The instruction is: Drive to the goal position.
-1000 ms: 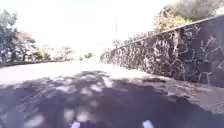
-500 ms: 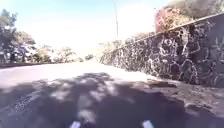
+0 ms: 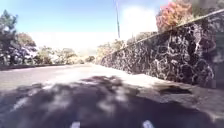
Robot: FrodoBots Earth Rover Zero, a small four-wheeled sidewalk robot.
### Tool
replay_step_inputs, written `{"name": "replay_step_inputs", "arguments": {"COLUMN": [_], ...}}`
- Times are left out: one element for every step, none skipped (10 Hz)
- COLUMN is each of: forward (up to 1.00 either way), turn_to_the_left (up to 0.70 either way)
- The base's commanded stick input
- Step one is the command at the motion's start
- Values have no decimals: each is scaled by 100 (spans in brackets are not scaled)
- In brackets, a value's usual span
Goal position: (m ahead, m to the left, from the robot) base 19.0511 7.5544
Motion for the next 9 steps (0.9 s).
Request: {"name": "replay_step_inputs", "arguments": {"forward": [100, 100, 100, 100, 100, 100, 100, 100, 100], "turn_to_the_left": [0, 0, 0, 0, 0, 0, 0, 0, 0]}}
